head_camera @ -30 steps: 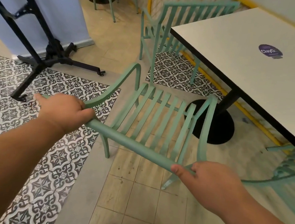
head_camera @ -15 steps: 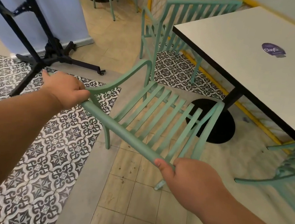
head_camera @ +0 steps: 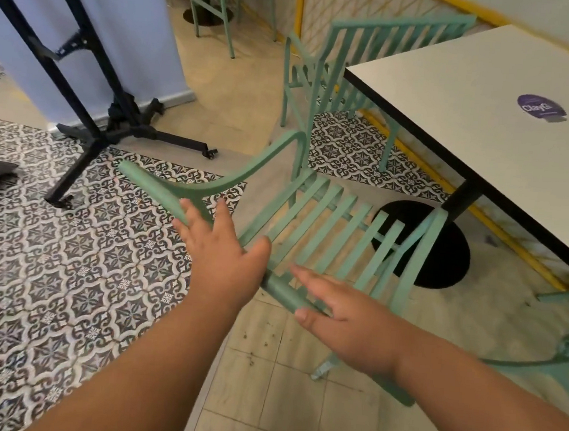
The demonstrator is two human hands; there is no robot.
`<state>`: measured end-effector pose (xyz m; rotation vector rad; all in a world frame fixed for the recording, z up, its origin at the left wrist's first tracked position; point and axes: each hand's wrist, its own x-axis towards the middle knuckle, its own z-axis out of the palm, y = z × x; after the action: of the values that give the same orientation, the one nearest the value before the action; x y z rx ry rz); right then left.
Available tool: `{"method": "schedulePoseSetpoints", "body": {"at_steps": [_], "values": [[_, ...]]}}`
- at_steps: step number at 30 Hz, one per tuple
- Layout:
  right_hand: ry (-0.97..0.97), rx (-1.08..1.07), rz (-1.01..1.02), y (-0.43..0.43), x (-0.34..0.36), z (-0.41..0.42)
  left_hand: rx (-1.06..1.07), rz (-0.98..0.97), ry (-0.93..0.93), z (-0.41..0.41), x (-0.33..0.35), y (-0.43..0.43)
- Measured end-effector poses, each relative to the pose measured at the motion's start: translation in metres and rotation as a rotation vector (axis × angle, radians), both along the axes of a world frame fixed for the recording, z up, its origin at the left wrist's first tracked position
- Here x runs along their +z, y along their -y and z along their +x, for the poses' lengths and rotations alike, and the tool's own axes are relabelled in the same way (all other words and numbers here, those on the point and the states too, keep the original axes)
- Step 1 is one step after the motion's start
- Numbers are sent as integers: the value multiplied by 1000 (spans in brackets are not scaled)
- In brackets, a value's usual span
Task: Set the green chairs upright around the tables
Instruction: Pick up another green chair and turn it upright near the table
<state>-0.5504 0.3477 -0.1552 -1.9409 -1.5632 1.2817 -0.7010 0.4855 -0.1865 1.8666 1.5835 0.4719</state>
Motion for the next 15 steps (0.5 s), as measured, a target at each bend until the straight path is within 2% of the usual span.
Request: {"method": "schedulePoseSetpoints", "body": {"at_steps": [4, 6, 15], "values": [[-90, -29, -90, -7, -7, -3, -11, -8, 93, -4, -7, -7], [-99, -44, -71, -10, -6, -5, -33, -32, 108, -6, -4, -12], [-140, -112, -40, -28, -14, -46, -139, -13, 77, -22, 1, -47]]}}
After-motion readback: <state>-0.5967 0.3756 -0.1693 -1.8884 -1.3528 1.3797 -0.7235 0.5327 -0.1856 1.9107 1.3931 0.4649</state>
